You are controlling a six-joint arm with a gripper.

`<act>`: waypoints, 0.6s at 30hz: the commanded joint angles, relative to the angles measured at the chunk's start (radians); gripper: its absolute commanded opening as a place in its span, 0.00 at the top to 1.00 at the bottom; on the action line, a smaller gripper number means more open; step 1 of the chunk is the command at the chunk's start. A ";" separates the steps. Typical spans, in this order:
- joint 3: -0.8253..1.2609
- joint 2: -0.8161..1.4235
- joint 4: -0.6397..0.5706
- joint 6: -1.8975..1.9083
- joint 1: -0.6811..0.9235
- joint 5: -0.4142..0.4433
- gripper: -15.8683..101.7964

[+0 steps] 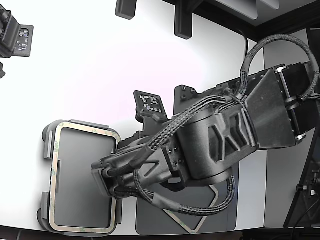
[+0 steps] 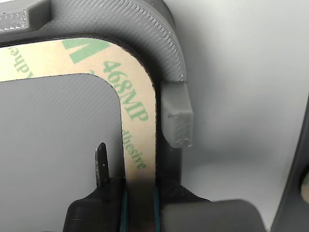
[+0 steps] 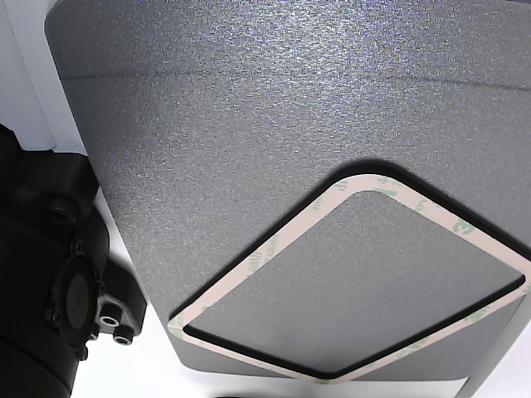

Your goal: Grab top frame and put it into gray box.

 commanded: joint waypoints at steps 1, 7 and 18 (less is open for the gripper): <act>-0.014 0.023 0.012 -0.005 -0.014 -0.008 0.97; -0.014 0.018 0.012 -0.011 -0.015 -0.008 0.97; -0.018 0.011 0.012 -0.020 -0.025 -0.017 0.96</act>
